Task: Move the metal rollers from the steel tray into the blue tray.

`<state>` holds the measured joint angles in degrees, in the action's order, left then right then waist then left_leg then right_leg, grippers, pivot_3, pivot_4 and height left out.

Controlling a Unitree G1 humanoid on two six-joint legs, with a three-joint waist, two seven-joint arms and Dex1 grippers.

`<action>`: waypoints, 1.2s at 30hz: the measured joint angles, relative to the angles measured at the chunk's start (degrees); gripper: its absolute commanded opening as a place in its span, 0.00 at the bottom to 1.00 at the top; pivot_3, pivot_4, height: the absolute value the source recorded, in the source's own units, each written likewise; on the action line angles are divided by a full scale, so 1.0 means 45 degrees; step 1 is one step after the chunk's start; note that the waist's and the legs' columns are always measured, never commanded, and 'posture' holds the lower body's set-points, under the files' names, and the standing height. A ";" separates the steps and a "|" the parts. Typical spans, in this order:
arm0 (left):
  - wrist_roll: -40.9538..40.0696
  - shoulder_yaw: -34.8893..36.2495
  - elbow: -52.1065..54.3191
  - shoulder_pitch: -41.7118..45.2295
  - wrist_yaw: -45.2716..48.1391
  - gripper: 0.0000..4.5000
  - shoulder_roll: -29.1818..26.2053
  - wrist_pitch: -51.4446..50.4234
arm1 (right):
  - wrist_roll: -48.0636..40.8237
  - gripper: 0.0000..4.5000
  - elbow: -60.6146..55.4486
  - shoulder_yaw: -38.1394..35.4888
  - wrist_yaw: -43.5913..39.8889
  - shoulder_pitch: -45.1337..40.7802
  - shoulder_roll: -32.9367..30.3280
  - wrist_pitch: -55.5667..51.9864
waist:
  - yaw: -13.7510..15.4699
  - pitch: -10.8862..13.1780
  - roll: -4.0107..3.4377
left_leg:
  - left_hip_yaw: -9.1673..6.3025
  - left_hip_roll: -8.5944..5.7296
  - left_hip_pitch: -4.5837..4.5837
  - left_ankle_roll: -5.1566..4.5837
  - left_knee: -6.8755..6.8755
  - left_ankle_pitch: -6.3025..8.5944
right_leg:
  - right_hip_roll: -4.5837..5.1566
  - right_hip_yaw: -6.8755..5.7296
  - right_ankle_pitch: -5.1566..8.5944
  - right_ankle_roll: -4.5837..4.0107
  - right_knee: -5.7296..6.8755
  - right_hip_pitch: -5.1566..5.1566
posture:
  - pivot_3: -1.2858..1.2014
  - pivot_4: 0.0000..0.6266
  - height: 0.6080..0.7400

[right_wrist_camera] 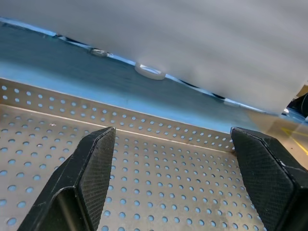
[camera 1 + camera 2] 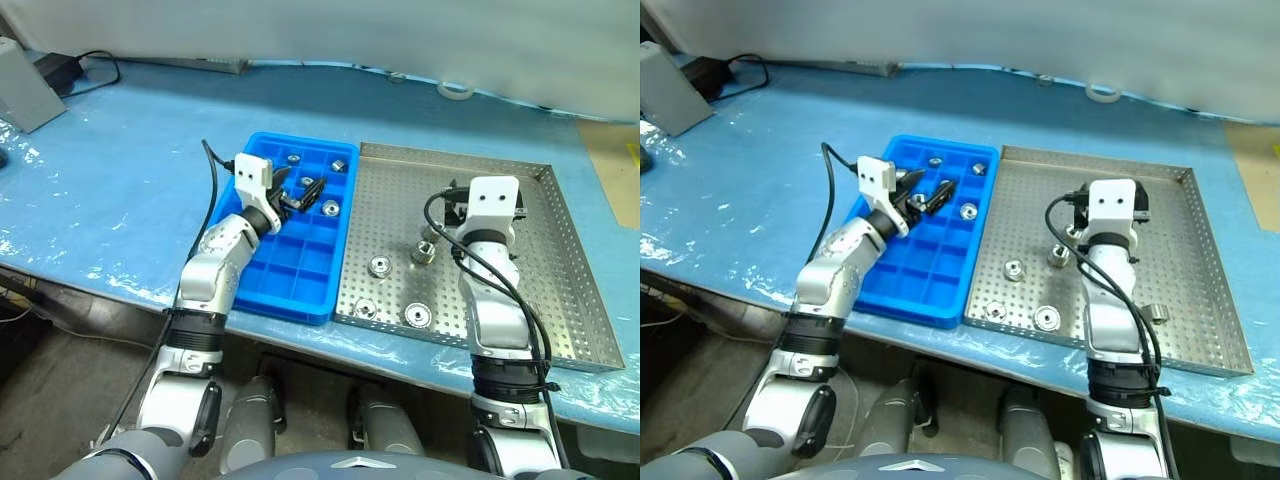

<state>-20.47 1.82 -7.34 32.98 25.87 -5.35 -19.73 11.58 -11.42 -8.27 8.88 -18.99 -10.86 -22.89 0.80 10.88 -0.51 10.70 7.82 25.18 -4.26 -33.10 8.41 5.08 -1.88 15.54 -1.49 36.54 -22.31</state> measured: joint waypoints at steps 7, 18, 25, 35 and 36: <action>-0.0181 -0.0001 -0.0198 0.0157 0.0745 1.00 -0.0017 0.0063 | 0.0000 0.89 0.0102 -0.0034 0.0013 -0.0145 -0.0052 0.0007 | 0.0003 0.0000 0.0000 | 0.0002 0.0000 0.0000 -0.0001 0.0000 0.0000 | 0.0000 0.0001 0.0000 0.0000 0.0000 0.0002 | 0.44 0.24 1.00; -0.0194 -0.0219 -0.0334 0.0412 0.1499 1.00 -0.0063 0.0043 | 0.0001 0.89 0.0100 -0.0249 0.0168 -0.0119 -0.0050 0.0007 | -0.0024 0.0000 0.0000 | 0.0012 0.0000 -0.0003 -0.0002 -0.0002 0.0000 | 0.0000 0.0008 0.0000 -0.0001 0.0002 0.0001 | 0.42 0.24 1.00; -0.0414 -0.0298 -0.0794 0.1308 0.2132 1.00 -0.0415 -0.0502 | -0.0131 0.89 0.0098 -0.0284 0.0043 -0.0119 -0.0049 0.0034 | -0.0060 0.0000 0.0000 | 0.0031 0.0000 -0.0014 -0.0004 -0.0002 0.0001 | 0.0000 0.0025 0.0000 -0.0001 0.0008 0.0000 | 0.42 0.24 1.00; -0.0018 -0.1736 -0.2393 0.3525 0.5013 1.00 -0.1335 -0.0807 | -0.0571 0.89 0.0100 -0.0265 -0.0597 -0.0147 -0.0144 0.0406 | -0.0023 0.0000 -0.0001 | 0.0065 0.0001 -0.0013 -0.0018 -0.0014 0.0006 | 0.0002 0.0044 -0.0001 -0.0003 0.0019 -0.0009 | 0.41 0.24 1.00; 0.0170 -0.2002 -0.2939 0.4128 0.5516 1.00 -0.1446 -0.0704 | -0.0589 0.89 0.0100 -0.0265 -0.0665 -0.0169 -0.0241 0.0493 | -0.0008 0.0000 -0.0001 | 0.0069 0.0001 -0.0013 -0.0019 -0.0015 0.0006 | 0.0003 0.0047 -0.0001 -0.0002 0.0021 -0.0012 | 0.41 0.24 1.00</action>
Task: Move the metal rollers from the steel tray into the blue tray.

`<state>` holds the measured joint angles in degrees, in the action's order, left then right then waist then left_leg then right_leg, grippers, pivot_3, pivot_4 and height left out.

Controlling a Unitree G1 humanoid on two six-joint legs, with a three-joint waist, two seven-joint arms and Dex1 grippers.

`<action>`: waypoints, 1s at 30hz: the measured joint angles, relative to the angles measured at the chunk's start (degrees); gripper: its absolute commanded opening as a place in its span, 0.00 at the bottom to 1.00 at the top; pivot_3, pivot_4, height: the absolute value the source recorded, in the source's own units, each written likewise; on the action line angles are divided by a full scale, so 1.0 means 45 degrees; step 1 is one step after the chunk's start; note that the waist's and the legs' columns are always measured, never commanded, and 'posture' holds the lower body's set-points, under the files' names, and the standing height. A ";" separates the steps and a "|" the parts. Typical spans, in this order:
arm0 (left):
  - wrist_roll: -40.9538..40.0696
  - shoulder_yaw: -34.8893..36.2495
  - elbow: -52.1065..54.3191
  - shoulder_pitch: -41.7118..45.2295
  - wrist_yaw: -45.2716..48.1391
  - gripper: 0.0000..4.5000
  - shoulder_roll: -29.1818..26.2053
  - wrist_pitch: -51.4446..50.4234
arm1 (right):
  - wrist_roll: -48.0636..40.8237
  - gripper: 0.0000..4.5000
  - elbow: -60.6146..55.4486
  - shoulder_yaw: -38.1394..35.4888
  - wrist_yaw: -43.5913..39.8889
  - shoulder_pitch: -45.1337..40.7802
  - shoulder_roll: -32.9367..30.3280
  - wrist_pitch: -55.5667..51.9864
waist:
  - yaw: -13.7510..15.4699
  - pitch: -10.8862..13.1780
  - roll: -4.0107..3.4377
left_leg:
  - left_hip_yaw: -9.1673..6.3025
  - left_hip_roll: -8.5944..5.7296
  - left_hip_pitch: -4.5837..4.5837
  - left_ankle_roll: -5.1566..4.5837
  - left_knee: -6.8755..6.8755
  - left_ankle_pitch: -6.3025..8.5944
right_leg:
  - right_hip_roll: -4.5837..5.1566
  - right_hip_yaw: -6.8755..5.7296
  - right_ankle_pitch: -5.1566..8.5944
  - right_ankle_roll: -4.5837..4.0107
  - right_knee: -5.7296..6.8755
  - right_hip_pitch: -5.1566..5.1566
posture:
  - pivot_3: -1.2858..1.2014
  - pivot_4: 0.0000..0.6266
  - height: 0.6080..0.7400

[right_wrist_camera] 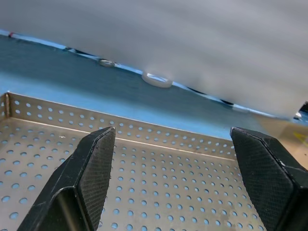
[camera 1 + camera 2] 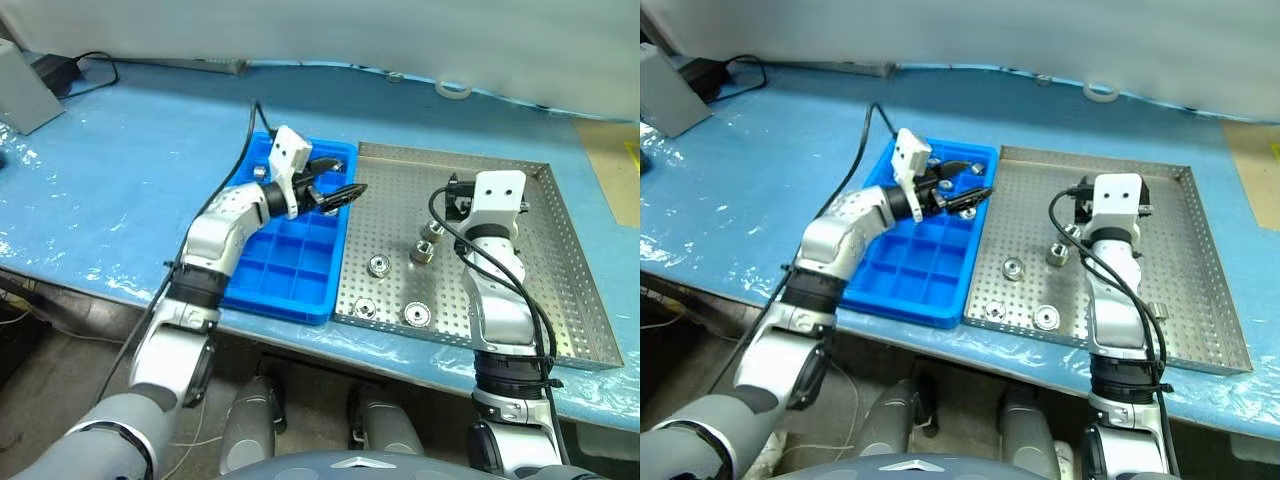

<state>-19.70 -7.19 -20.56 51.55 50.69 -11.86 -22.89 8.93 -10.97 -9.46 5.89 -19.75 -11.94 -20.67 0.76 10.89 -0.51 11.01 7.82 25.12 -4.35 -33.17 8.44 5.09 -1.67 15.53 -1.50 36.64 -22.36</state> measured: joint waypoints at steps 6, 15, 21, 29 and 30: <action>0.1195 -0.1730 -0.2712 0.2435 0.3611 1.00 -0.0151 0.1276 | -0.0028 0.89 -0.0001 -0.0343 0.0043 -0.0073 -0.0279 0.0228 | -0.0109 -0.0003 -0.0004 | 0.0060 0.0000 -0.0013 -0.0071 -0.0005 -0.0001 | 0.0006 0.0040 0.0000 0.0000 -0.0006 -0.0003 | 0.38 0.24 1.00; 0.3009 -0.3201 -0.5294 0.2543 0.5903 1.00 0.0679 0.3862 | -0.2420 0.89 -0.2408 -0.0801 -0.2957 0.2252 -0.1296 -0.0646 | -0.0398 -0.0001 -0.0005 | 0.0090 0.0003 0.0008 -0.0138 -0.0030 0.0040 | 0.0027 0.0033 0.0000 -0.0001 -0.0030 0.0007 | 0.34 0.24 1.00; 0.3474 -0.3227 -0.6243 0.2584 0.6608 1.00 0.0894 0.4641 | -0.7259 0.89 -0.5407 -0.3433 -0.8035 0.6128 -0.4722 -0.3539 | -0.0390 -0.0004 -0.0033 | 0.0095 0.0006 -0.0037 -0.0202 -0.0035 0.0082 | 0.0038 0.0019 -0.0015 -0.0010 -0.0195 0.0133 | 0.32 0.24 1.00; 0.4758 -0.3515 -0.7564 0.2622 0.6358 1.00 0.1493 0.5606 | -0.8900 0.89 -0.7047 -0.3640 -0.9346 0.8035 -0.5820 -0.4468 | -0.0704 -0.0004 -0.0031 | 0.0102 -0.0003 -0.0145 -0.0188 -0.0030 0.0126 | 0.0044 0.0020 -0.0024 -0.0022 -0.0282 0.0273 | 0.32 0.24 1.00; 0.4904 -0.3513 -0.7718 0.2658 0.6189 1.00 0.1619 0.5666 | -0.8777 0.89 -0.7046 -0.3335 -0.9167 0.8025 -0.5733 -0.4459 | -0.0703 -0.0004 -0.0032 | 0.0102 -0.0006 -0.0145 -0.0188 -0.0029 0.0126 | 0.0045 0.0021 -0.0024 -0.0022 -0.0285 0.0273 | 0.32 0.24 1.00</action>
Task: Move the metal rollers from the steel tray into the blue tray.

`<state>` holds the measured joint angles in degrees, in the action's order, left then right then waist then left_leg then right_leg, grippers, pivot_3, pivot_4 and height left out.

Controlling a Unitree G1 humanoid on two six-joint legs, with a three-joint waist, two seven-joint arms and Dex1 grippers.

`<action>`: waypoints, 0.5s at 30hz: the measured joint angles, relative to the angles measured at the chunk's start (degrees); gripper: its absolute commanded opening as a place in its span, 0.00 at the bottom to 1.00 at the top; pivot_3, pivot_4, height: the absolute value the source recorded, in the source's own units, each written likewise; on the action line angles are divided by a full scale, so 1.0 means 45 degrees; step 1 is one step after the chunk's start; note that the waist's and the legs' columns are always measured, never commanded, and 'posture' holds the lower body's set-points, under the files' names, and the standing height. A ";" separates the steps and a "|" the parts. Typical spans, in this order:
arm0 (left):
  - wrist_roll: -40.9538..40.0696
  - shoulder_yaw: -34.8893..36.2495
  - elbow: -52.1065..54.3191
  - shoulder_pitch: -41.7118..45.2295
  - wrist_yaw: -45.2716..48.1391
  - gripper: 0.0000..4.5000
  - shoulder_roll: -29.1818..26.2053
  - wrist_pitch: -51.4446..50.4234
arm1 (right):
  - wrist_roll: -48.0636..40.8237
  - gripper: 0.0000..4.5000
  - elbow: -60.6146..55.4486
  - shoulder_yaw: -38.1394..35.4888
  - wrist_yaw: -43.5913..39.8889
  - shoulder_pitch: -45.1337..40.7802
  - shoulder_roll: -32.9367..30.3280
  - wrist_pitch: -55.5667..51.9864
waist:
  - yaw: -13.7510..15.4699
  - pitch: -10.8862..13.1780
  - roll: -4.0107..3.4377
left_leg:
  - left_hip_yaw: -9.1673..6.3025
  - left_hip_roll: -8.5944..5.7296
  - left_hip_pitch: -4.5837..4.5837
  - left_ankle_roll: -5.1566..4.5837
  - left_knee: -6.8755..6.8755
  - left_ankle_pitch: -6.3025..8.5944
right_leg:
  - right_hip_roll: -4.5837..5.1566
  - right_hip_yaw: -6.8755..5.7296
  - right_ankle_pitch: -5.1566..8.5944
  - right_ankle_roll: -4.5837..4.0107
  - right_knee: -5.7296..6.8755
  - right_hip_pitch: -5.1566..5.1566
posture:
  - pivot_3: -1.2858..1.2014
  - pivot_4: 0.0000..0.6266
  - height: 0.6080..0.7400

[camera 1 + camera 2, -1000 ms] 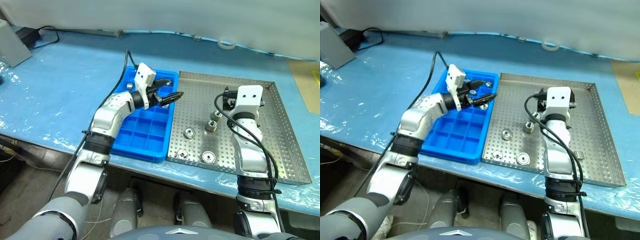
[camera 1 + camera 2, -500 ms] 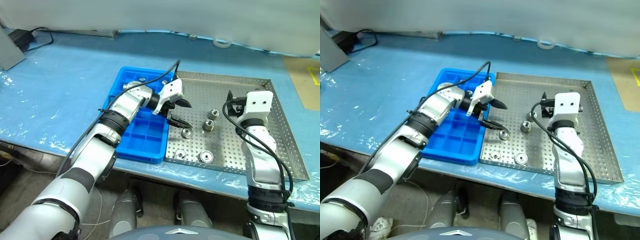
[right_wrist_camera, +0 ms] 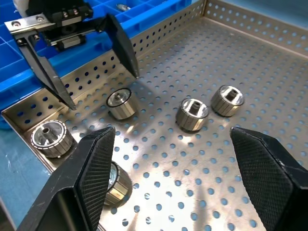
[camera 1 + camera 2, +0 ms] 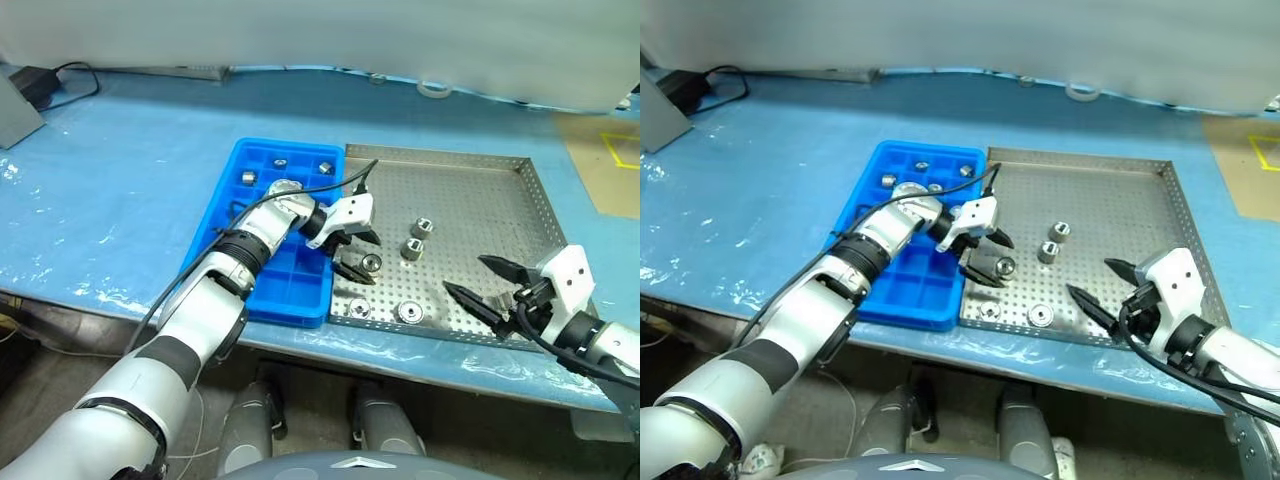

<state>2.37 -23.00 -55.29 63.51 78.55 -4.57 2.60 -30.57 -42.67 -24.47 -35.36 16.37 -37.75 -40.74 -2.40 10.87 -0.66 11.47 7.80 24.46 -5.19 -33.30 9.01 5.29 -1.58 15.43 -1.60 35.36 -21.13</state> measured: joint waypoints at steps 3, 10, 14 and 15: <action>0.0475 -0.0002 -0.0537 0.0335 -0.0792 1.00 0.0342 0.0210 | 0.0362 0.89 0.0002 0.0770 0.0524 -0.0072 0.0253 0.0108 | 0.0005 -0.0001 -0.0002 | -0.0001 0.0000 0.0000 0.0000 0.0007 0.0000 | 0.0000 -0.0001 0.0000 0.0000 -0.0015 0.0006 | 0.32 0.24 1.00; 0.1400 -0.0170 -0.1306 0.0667 -0.1983 1.00 0.0938 0.0133 | 0.1294 0.89 0.0181 0.1539 0.1257 -0.0149 0.0515 0.0718 | -0.0077 -0.0010 -0.0007 | 0.0002 -0.0002 -0.0003 -0.0032 0.0027 0.0019 | 0.0001 -0.0002 -0.0004 0.0001 -0.0080 0.0026 | 0.31 0.24 1.00; 0.1677 -0.0484 -0.1023 0.0364 -0.1270 1.00 0.0990 0.0108 | 0.1632 0.89 0.0426 0.1607 0.1494 -0.0292 0.0548 0.0929 | -0.0337 -0.0018 -0.0017 | 0.0001 0.0000 -0.0008 -0.0042 0.0043 0.0014 | 0.0000 -0.0005 -0.0004 0.0001 -0.0085 0.0025 | 0.31 0.24 1.00; 0.1746 -0.0577 -0.0990 0.0286 -0.1077 1.00 0.1004 0.0115 | 0.1688 0.89 0.0440 0.1622 0.1524 -0.0291 0.0562 0.0967 | -0.0397 -0.0018 -0.0017 | 0.0002 0.0002 -0.0007 -0.0047 0.0044 0.0011 | -0.0002 -0.0005 -0.0004 0.0001 -0.0085 0.0020 | 0.31 0.24 1.00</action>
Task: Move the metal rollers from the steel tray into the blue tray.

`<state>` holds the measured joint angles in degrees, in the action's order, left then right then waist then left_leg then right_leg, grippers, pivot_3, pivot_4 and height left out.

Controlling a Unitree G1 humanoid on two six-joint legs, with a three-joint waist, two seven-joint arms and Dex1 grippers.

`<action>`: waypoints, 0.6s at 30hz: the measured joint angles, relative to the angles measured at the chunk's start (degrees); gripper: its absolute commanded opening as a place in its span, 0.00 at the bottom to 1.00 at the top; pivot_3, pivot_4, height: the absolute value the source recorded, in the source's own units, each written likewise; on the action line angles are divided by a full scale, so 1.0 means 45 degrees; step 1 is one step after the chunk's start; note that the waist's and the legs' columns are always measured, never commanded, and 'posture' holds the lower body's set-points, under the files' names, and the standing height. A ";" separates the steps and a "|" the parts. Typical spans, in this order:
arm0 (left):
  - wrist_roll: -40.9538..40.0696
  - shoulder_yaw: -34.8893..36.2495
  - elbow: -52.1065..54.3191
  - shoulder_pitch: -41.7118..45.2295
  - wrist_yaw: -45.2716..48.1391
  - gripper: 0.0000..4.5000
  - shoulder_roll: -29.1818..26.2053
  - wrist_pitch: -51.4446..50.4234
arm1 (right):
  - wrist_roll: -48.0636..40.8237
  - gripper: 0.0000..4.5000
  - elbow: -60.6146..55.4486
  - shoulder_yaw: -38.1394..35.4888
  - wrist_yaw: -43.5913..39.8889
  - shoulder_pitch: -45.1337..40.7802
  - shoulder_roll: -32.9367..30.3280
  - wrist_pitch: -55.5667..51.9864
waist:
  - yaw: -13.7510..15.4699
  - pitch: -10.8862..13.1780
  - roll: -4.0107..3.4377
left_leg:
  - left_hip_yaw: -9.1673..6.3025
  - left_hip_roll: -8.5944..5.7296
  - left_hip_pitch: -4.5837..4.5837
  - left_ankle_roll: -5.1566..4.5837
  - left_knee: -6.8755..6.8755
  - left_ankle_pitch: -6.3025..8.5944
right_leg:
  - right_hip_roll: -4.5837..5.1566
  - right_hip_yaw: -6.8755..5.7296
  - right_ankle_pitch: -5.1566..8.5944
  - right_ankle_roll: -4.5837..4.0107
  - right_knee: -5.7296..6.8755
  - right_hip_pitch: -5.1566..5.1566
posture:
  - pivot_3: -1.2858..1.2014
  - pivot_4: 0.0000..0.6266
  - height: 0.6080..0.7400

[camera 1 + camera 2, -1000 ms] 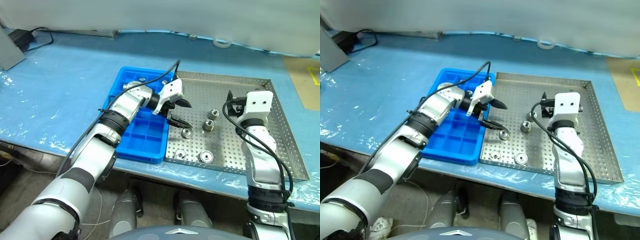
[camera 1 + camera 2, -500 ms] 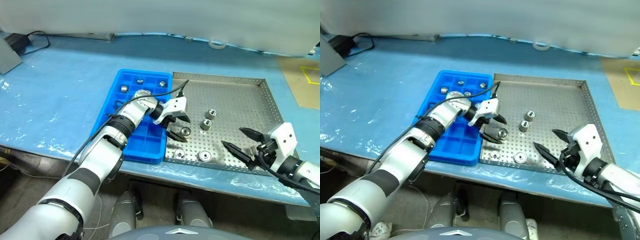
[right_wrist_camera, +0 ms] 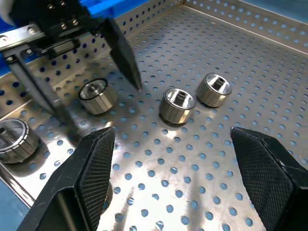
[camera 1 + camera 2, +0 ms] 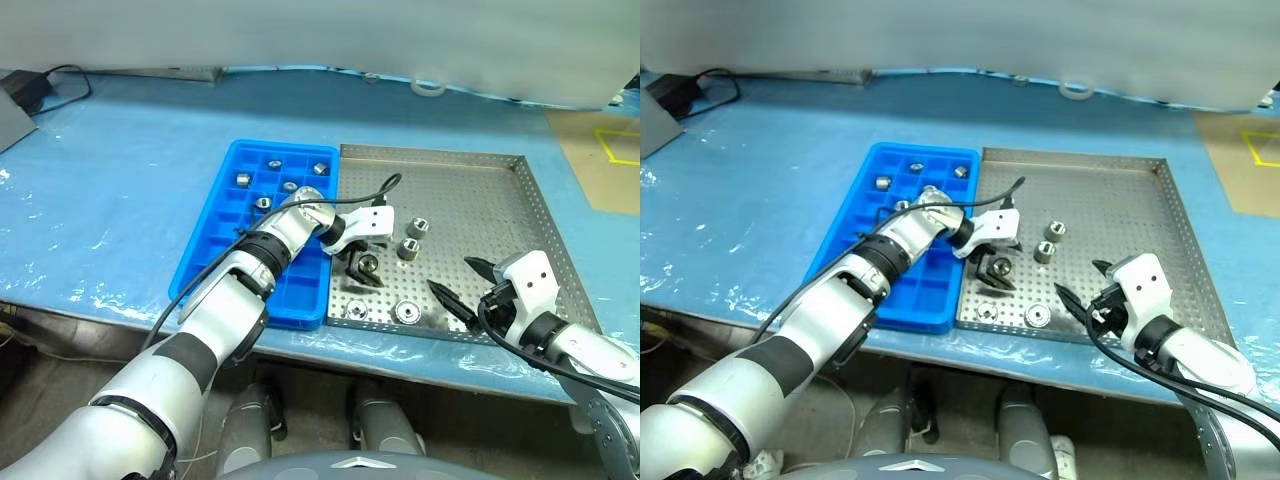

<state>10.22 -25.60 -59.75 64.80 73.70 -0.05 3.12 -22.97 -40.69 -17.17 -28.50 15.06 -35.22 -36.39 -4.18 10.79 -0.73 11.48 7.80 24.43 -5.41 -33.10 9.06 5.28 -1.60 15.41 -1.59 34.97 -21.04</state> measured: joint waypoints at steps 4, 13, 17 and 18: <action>0.0326 -0.0182 0.0031 -0.0004 0.0117 1.00 -0.0085 0.0027 | 0.0128 0.89 0.0096 0.0055 0.0151 0.0002 0.0249 0.0184 | -0.0118 -0.0006 -0.0010 | -0.0002 0.0002 -0.0019 0.0035 0.0004 0.0020 | -0.0002 -0.0002 0.0000 0.0000 0.0000 0.0012 | 0.31 0.24 1.00; 0.1105 -0.0509 -0.0705 0.0412 -0.0709 1.00 -0.0154 0.0609 | 0.0636 0.89 0.0666 0.0302 0.0424 -0.0112 0.0495 0.0715 | -0.0328 -0.0005 -0.0009 | -0.0001 0.0000 -0.0064 0.0038 0.0001 0.0023 | 0.0002 0.0000 -0.0005 -0.0007 -0.0035 0.0052 | 0.31 0.24 1.00; 0.1174 -0.0546 -0.1112 0.0613 -0.1041 1.00 -0.0132 0.0862 | 0.0802 0.89 0.0718 0.0498 0.0523 -0.0111 0.0676 0.0836 | -0.0330 -0.0004 -0.0006 | 0.0000 -0.0002 -0.0061 0.0035 0.0000 0.0024 | 0.0003 0.0002 -0.0017 -0.0028 -0.0047 0.0052 | 0.31 0.24 1.00; 0.1191 -0.0557 -0.1166 0.0637 -0.1087 1.00 -0.0129 0.0919 | 0.0851 0.89 0.0754 0.0499 0.0541 -0.0112 0.0697 0.0870 | -0.0330 -0.0003 -0.0004 | 0.0000 -0.0002 -0.0061 0.0035 0.0000 0.0024 | 0.0003 0.0002 -0.0022 -0.0036 -0.0048 0.0052 | 0.31 0.24 1.00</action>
<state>15.58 -28.10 -64.99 67.67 68.80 -0.63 7.26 -19.14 -37.30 -14.93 -26.07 14.55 -32.08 -32.47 -5.67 10.77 -0.75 11.48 7.79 24.16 -5.25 -33.10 9.17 5.29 -1.59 15.31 -1.75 34.76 -20.81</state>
